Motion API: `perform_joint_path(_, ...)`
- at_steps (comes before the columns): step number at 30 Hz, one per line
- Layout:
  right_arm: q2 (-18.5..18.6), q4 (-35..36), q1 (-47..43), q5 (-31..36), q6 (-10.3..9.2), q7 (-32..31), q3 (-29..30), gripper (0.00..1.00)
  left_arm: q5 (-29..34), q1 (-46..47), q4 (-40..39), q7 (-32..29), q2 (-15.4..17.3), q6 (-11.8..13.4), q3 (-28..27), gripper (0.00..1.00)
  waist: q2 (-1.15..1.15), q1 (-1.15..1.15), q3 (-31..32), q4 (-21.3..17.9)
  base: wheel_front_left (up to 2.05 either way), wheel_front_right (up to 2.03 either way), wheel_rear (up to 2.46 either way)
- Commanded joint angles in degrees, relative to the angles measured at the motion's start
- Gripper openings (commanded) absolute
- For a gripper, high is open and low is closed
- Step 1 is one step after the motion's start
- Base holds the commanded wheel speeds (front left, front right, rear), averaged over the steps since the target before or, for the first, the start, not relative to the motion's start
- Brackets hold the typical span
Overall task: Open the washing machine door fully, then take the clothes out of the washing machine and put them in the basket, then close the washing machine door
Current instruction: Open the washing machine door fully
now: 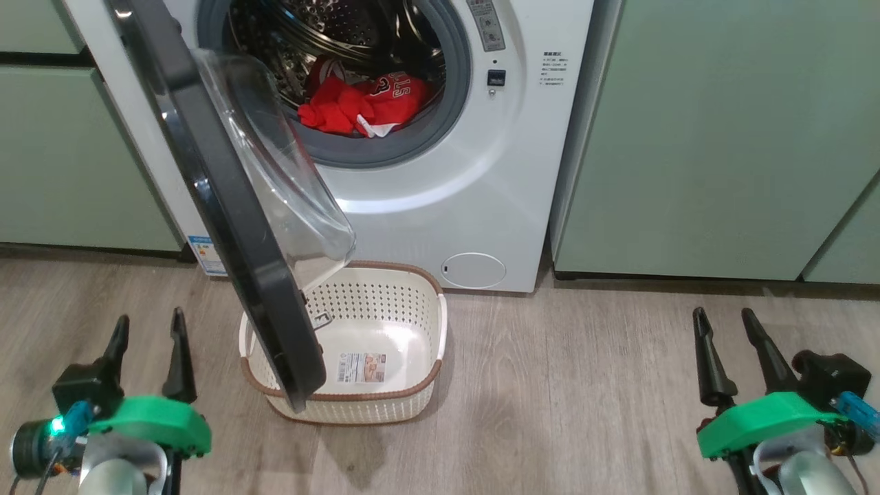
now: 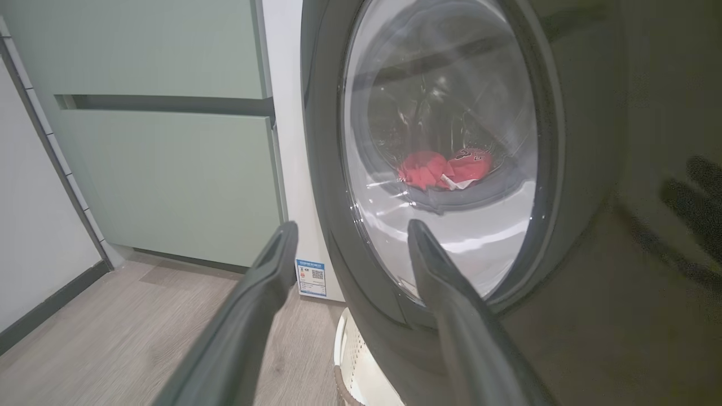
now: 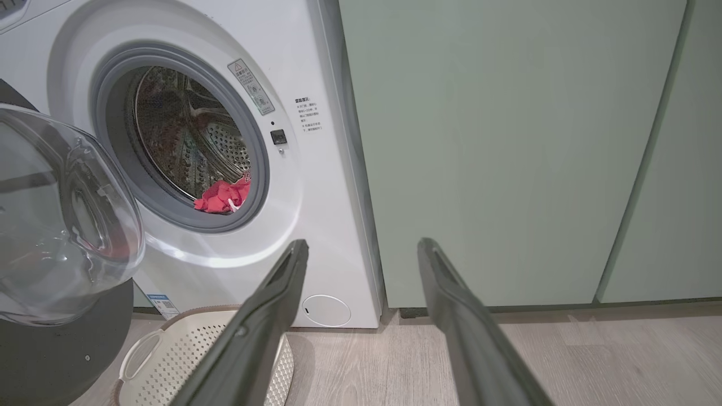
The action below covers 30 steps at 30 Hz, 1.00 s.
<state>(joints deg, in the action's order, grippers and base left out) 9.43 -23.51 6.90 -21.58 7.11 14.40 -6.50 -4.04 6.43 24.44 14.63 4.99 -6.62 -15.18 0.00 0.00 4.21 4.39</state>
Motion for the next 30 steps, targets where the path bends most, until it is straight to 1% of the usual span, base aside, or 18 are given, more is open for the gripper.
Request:
perform_joint_path(1,0.34,1.83,0.82,0.48,0.37,0.6,-0.73,1.0,0.62,2.01,-1.6,0.37,1.1,-0.28,-1.86,0.93,0.0,0.0,0.05,0.08,0.0,0.0,0.0)
perform_joint_path(3,0.36,1.58,0.77,0.69,0.37,0.6,-0.78,1.0,0.66,1.97,-1.61,0.37,1.07,-0.35,-1.83,0.58,0.0,0.0,0.19,0.23,0.0,0.0,0.0)
perform_joint_path(4,0.33,1.49,0.76,0.73,0.37,0.6,-0.8,1.0,0.68,1.9,-1.74,0.37,1.02,-0.37,-1.84,0.46,0.0,0.0,0.22,0.28,0.0,0.0,0.0)
perform_joint_path(5,0.34,1.41,0.78,0.76,0.37,0.6,-0.83,1.0,0.37,1.88,-1.8,0.37,0.87,-0.39,-2.0,0.3,0.0,0.0,0.24,0.36,0.0,0.0,0.0)
perform_joint_path(6,0.37,1.36,0.81,0.82,0.37,0.6,-0.83,1.0,-0.3,1.96,-1.83,0.37,0.66,-0.43,-2.37,0.05,0.0,0.0,0.24,0.42,0.0,0.0,0.0)
perform_joint_path(7,0.38,1.31,0.84,0.87,0.37,0.6,-0.82,1.0,-1.1,2.11,-2.01,0.37,0.39,-0.46,-2.87,0.0,0.0,0.0,0.25,0.47,0.0,0.0,0.0)
perform_joint_path(14,0.39,0.95,1.01,1.06,0.37,0.6,-0.62,1.0,-7.27,5.47,-5.32,0.37,-0.93,-0.57,-8.17,0.0,0.0,0.0,0.19,0.77,0.0,0.0,0.0)
perform_joint_path(16,0.5,0.81,1.0,0.99,0.37,0.6,-0.54,1.0,-7.68,7.23,-7.87,0.37,-1.12,-0.2,-8.53,0.0,0.0,0.0,0.22,0.96,0.0,0.0,0.0)
perform_joint_path(18,0.56,0.74,0.93,0.99,0.37,0.6,-0.36,1.0,-7.39,9.15,-11.7,0.37,-1.3,0.88,-8.11,0.0,0.0,0.0,0.2,1.19,0.0,0.0,0.0)
perform_joint_path(21,0.53,0.73,0.88,1.32,0.37,0.6,0.16,1.0,-6.79,12.3,-18.5,-1.23,-1.52,2.17,-5.7,0.0,0.0,0.0,0.21,1.46,0.0,0.0,0.0)
perform_joint_path(24,0.45,0.66,0.93,1.46,0.37,0.6,0.19,1.0,-5.88,15.2,-26.43,-5.55,-1.72,3.21,-1.82,0.0,0.0,0.0,0.13,1.67,0.0,0.0,0.0)
perform_joint_path(27,0.31,0.69,0.99,1.55,0.37,0.6,0.08,1.0,-5.04,17.22,-33.91,-10.61,-1.92,3.99,3.85,0.0,0.0,0.0,-0.06,1.8,0.0,0.0,0.0)
perform_joint_path(30,0.23,0.75,1.06,1.57,0.37,0.6,-0.01,1.0,-4.16,18.07,-39.53,-15.01,-2.04,4.39,11.52,0.0,0.0,0.0,-0.37,1.87,0.0,0.0,0.0)
